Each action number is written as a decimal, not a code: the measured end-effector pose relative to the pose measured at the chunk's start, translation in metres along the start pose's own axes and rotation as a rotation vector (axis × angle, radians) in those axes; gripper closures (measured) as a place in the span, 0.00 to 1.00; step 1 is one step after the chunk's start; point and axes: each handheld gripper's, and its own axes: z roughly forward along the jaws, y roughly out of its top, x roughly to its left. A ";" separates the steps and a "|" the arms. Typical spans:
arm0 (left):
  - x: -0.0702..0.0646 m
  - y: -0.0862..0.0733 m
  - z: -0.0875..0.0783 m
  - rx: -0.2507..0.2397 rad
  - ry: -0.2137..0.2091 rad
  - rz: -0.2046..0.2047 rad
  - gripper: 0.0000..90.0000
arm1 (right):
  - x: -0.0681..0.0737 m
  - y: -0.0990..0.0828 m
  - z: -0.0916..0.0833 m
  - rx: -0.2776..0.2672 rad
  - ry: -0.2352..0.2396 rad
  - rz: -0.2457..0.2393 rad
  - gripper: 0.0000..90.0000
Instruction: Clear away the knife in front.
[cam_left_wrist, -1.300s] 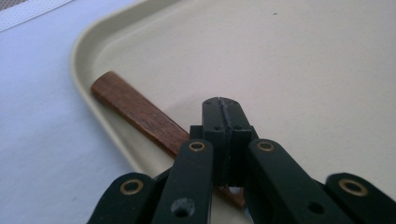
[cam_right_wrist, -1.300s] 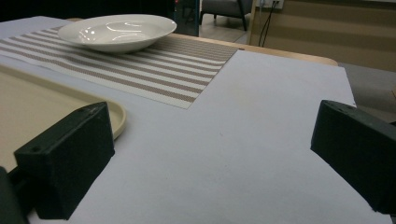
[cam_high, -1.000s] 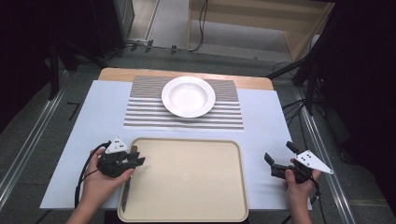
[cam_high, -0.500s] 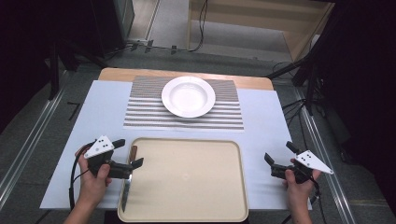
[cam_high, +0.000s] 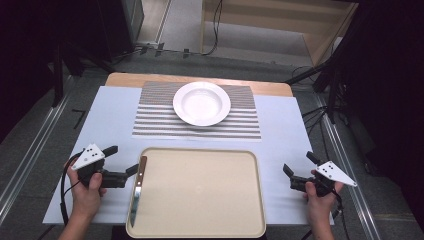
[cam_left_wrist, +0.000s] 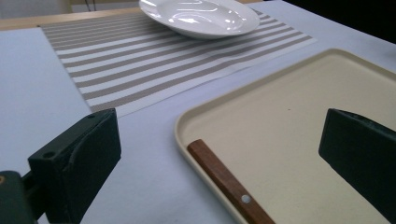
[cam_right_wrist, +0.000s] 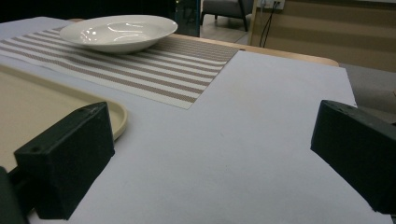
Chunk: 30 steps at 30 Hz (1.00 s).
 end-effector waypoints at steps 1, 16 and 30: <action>0.003 -0.001 -0.002 -0.006 0.010 -0.005 0.00 | 0.000 0.000 0.000 0.000 0.000 0.000 0.00; 0.042 -0.014 -0.030 -0.042 0.112 -0.064 0.00 | 0.000 0.000 0.000 -0.001 0.000 0.001 0.00; 0.062 -0.026 -0.045 -0.070 0.166 -0.108 0.00 | 0.000 0.000 0.000 -0.001 -0.001 0.003 0.00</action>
